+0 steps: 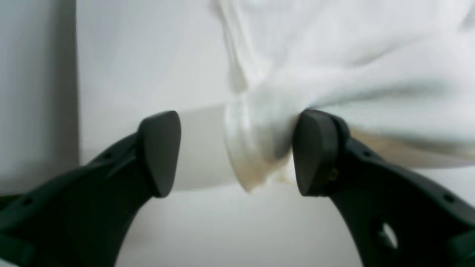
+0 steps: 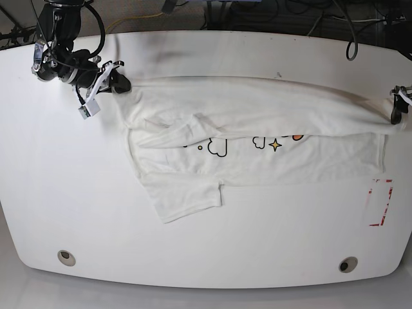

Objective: Fold the T-shirt properly
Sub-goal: 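Fold the held shirt edge over the printed front with both grippers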

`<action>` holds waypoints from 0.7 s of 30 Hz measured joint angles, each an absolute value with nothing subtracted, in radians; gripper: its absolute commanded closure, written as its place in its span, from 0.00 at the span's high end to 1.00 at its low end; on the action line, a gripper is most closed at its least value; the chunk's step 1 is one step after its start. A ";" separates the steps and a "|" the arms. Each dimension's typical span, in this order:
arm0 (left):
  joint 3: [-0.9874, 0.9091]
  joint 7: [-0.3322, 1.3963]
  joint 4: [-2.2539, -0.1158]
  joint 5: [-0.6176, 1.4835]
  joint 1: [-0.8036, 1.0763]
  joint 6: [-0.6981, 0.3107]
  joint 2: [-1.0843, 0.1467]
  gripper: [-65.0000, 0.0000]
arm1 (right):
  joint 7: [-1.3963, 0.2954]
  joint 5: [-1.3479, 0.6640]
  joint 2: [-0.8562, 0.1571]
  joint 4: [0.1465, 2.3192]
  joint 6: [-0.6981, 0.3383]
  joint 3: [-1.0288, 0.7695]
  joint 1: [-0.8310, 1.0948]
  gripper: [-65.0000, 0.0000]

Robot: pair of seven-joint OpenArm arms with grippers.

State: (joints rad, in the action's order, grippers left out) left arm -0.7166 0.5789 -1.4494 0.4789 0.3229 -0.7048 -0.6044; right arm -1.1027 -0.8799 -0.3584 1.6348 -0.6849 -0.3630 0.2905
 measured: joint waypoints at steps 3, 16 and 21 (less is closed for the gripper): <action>-0.806 0.683 -1.440 0.541 0.337 -0.705 -0.603 0.67 | -1.104 -0.879 -0.358 1.634 -0.685 -0.365 0.297 0.00; -0.811 0.644 -1.370 0.471 0.260 -0.699 -0.604 0.67 | -1.103 -0.880 -0.356 1.636 -0.685 -0.366 0.296 0.00; -0.809 0.728 -1.357 0.483 0.239 -0.698 -0.602 0.67 | -1.104 -0.879 -0.352 1.636 -0.685 -0.366 0.295 0.00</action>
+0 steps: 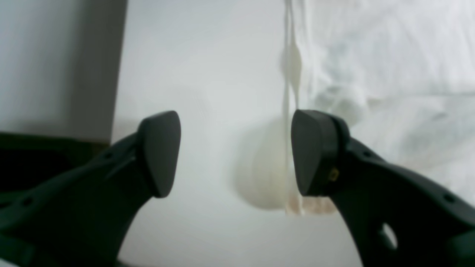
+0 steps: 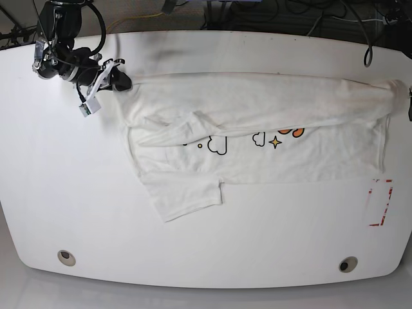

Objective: Fold the T-shirt properly
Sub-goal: 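Fold the held shirt edge over the printed front with both grippers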

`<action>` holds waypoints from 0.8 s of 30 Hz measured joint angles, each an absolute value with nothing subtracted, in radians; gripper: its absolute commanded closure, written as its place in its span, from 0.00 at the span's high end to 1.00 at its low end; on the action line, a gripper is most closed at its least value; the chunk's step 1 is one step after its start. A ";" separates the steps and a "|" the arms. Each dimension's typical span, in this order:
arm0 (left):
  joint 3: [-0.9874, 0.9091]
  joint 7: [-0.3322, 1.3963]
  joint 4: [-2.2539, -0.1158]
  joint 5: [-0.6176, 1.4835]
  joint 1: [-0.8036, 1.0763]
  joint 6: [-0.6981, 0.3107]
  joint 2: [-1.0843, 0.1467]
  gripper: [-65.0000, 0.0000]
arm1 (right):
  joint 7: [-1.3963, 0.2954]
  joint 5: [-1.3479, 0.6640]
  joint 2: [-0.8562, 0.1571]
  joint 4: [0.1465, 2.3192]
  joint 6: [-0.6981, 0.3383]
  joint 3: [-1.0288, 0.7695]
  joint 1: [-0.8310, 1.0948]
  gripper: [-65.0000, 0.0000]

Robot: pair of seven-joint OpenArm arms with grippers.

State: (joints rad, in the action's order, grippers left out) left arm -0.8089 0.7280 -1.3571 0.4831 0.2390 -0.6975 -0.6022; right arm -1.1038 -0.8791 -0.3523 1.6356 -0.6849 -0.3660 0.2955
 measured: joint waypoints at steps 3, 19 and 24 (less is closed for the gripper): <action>-0.810 0.770 -1.373 0.474 0.244 -0.698 -0.576 0.67 | -1.103 -0.879 -0.352 1.636 -0.685 -0.367 0.292 0.00; -0.725 0.763 -1.319 0.479 0.274 -0.697 -0.469 0.58 | -1.103 -0.875 -0.353 1.635 -0.685 -0.367 0.299 0.00; -0.682 0.756 -1.235 0.480 0.249 -0.697 -0.488 0.45 | -1.100 -0.888 -0.349 1.636 -0.685 -0.366 0.302 0.00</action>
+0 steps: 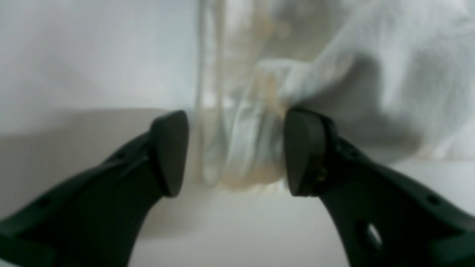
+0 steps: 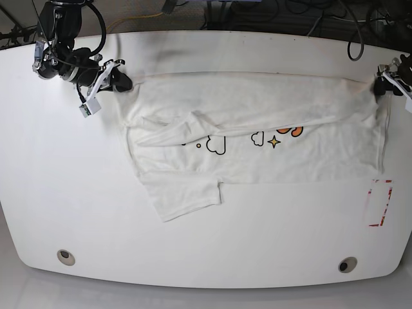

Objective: Fold the T-shirt properly
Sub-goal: 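Fold the held shirt edge over the printed front with both grippers, then release the folded edge and raise both grippers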

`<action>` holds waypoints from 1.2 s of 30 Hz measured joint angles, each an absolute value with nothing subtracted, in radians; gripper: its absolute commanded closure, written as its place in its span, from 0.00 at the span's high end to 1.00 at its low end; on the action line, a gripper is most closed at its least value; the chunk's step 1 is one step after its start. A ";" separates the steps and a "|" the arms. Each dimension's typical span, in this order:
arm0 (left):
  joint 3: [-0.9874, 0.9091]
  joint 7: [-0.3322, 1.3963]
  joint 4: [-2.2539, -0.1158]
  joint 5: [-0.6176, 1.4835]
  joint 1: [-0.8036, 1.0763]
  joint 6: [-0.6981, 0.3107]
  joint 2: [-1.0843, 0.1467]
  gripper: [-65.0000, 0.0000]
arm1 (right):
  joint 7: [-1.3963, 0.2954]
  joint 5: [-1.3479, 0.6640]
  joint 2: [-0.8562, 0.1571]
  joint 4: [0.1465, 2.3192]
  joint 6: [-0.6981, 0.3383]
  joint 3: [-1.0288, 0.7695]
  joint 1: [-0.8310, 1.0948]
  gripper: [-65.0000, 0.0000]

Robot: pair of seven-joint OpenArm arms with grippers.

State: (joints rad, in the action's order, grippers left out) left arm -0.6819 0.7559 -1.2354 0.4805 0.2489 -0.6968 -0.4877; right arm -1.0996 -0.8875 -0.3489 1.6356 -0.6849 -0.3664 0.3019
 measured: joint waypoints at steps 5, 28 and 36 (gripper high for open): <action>-0.678 0.745 -1.198 0.482 0.237 -0.697 -0.506 0.22 | -1.103 -0.877 -0.360 1.636 -0.685 -0.368 0.317 0.00; -0.683 0.772 -1.391 0.483 0.397 -0.700 -0.553 0.42 | -1.103 -0.894 -0.370 1.636 -0.690 -0.537 0.459 0.05; -0.835 0.895 -1.528 0.479 0.397 -0.700 -0.482 0.58 | -1.104 -0.883 -0.365 1.693 -0.690 -0.554 0.466 0.53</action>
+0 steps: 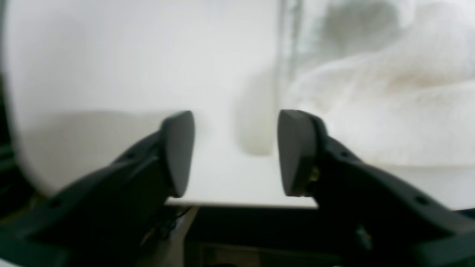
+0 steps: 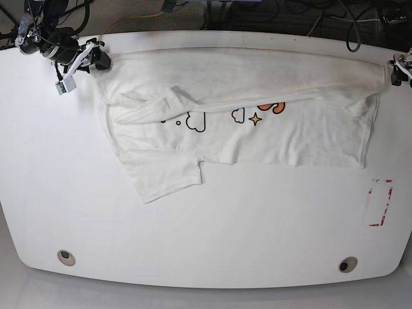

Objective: Fold the T-shirt properly
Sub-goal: 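Release the folded edge and raise both grippers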

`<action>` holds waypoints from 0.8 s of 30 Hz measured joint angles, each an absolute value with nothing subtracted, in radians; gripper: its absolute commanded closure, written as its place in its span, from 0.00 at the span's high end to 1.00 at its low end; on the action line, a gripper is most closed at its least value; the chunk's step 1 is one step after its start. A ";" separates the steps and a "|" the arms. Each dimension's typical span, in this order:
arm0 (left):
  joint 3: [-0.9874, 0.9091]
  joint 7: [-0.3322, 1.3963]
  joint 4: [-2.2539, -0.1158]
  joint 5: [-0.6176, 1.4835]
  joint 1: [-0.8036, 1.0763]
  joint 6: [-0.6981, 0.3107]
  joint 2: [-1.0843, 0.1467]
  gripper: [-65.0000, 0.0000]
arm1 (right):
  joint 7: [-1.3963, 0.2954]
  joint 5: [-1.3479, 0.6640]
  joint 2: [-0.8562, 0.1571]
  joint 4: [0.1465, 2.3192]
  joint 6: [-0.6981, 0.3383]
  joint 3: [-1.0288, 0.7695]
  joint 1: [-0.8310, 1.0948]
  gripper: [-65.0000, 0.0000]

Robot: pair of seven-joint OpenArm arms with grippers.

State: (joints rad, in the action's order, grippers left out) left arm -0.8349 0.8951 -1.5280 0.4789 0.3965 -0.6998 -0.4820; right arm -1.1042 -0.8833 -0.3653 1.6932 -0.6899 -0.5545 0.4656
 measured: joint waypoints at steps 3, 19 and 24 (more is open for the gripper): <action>-0.853 0.907 -1.598 0.477 0.381 -0.699 -0.480 0.59 | -1.103 -0.880 -0.362 1.753 -0.689 -0.556 0.478 0.65; -0.834 0.899 -1.663 0.478 0.260 -0.699 -0.427 0.58 | -1.102 -0.880 -0.305 1.825 -0.691 -0.609 0.348 0.66; -0.756 0.917 -1.663 0.468 0.268 -0.699 -0.421 0.58 | -1.131 -0.876 -0.308 1.772 -0.692 -0.549 0.268 0.66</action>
State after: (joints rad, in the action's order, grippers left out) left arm -0.7555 0.9173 -1.6627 0.4679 0.2684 -0.6994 -0.4210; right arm -1.1313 -0.8764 -0.3077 1.7718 -0.6918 -0.5491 0.2680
